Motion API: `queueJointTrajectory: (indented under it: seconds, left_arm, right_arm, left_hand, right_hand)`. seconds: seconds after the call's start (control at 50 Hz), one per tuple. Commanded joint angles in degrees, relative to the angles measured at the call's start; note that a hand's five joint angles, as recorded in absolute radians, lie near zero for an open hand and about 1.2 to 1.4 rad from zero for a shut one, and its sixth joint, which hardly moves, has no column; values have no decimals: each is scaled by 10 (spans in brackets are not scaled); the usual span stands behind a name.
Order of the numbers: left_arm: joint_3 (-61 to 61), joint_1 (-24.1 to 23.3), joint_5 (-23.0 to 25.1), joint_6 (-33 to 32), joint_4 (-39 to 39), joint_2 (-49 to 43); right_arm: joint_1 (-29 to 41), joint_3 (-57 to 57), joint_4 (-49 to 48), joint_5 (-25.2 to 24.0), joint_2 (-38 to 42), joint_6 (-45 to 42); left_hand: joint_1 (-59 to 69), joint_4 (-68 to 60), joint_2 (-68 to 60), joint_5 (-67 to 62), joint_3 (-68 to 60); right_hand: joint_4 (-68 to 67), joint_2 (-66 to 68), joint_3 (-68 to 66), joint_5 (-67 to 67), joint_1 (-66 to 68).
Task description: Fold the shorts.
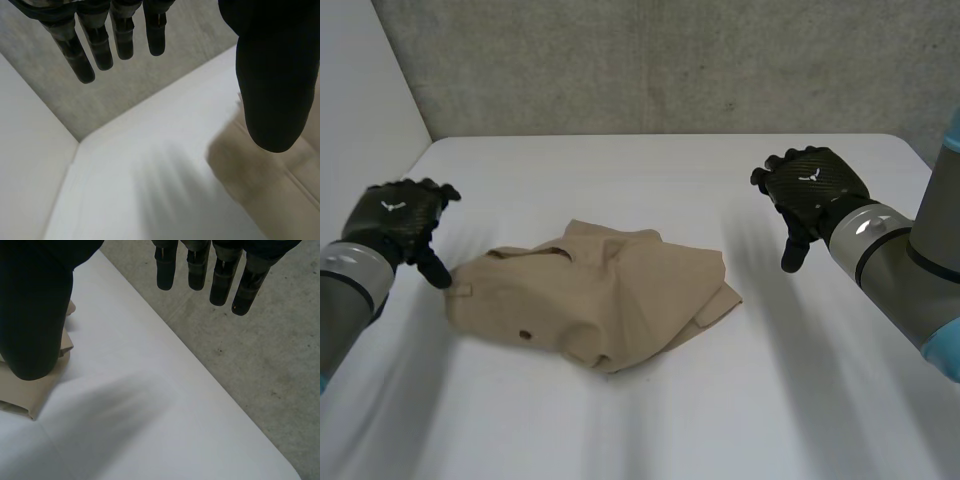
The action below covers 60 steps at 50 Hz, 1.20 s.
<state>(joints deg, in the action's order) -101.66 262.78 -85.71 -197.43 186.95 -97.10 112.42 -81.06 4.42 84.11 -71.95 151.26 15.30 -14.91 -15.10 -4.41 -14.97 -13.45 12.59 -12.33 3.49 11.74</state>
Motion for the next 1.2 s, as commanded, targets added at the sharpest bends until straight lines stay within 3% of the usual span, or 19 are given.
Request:
queueJointTrajectory:
  seconds: [0.02, 0.18, 0.44, 0.5, 0.52, 0.6, 0.66, 0.76, 0.84, 0.96, 1.02, 1.14, 1.2]
  left_arm:
    - [-9, -2, 2, 0, -6, 39]
    - [-13, 4, 7, -2, -8, 30]
    - [-5, 3, 42, -3, -38, -86]
    - [0, 3, 42, -4, -38, -104]
    - [6, 3, 37, -4, -33, -114]
    - [39, 7, 30, -4, -20, -123]
    - [68, 12, 1, -4, 9, -120]
    - [151, 10, -101, -7, 121, -102]
    - [196, -3, -104, -32, 187, -78]
    - [241, -69, -76, -47, 274, -49]
    - [250, -132, -41, -47, 293, -51]
    - [226, -246, 77, -47, 283, -101]
    - [202, -273, 113, -47, 266, -121]
  right_arm:
    - [2, 0, 1, 0, 10, -1]
    - [3, 0, 1, 0, 10, 0]
    - [3, 0, 1, 0, 12, -1]
    - [3, 0, 1, 0, 12, 0]
    - [3, 0, 1, 0, 12, -1]
    - [3, 0, 0, 0, 12, -1]
    - [3, 0, -1, 0, 12, -1]
    - [3, 0, -1, 0, 13, -1]
    - [3, 0, 1, 0, 12, 0]
    - [3, 0, 1, 0, 10, -1]
    - [3, 1, 0, 1, 8, 0]
    - [-4, 6, 1, 1, 5, 0]
    - [-6, 10, 0, 2, 1, 0]
  left_hand:
    - [-31, 27, 29, 22, 27]
    - [-32, 28, 30, 23, 29]
    - [-4, 0, 2, -5, 1]
    - [115, -119, -117, -124, -118]
    - [287, -291, -289, -296, -291]
    - [646, -650, -648, -655, -650]
    - [647, -651, -649, -656, -650]
    - [647, -651, -649, -656, -650]
    - [647, -651, -649, -656, -650]
    - [647, -651, -649, -656, -650]
    - [647, -651, -649, -656, -650]
    - [647, -651, -649, -656, -650]
    - [647, -651, -649, -656, -650]
  right_hand:
    - [34, -26, 23, -35, -17]
    - [34, -26, 23, -35, -17]
    - [34, -26, 23, -35, -17]
    - [34, -26, 23, -35, -17]
    - [34, -26, 23, -35, -17]
    - [34, -26, 23, -35, -17]
    - [34, -26, 23, -35, -17]
    - [34, -26, 23, -35, -17]
    - [34, -26, 23, -35, -17]
    - [34, -26, 23, -35, -17]
    - [34, -26, 23, -35, -17]
    - [34, -26, 23, -35, -17]
    - [34, -26, 23, -35, -17]
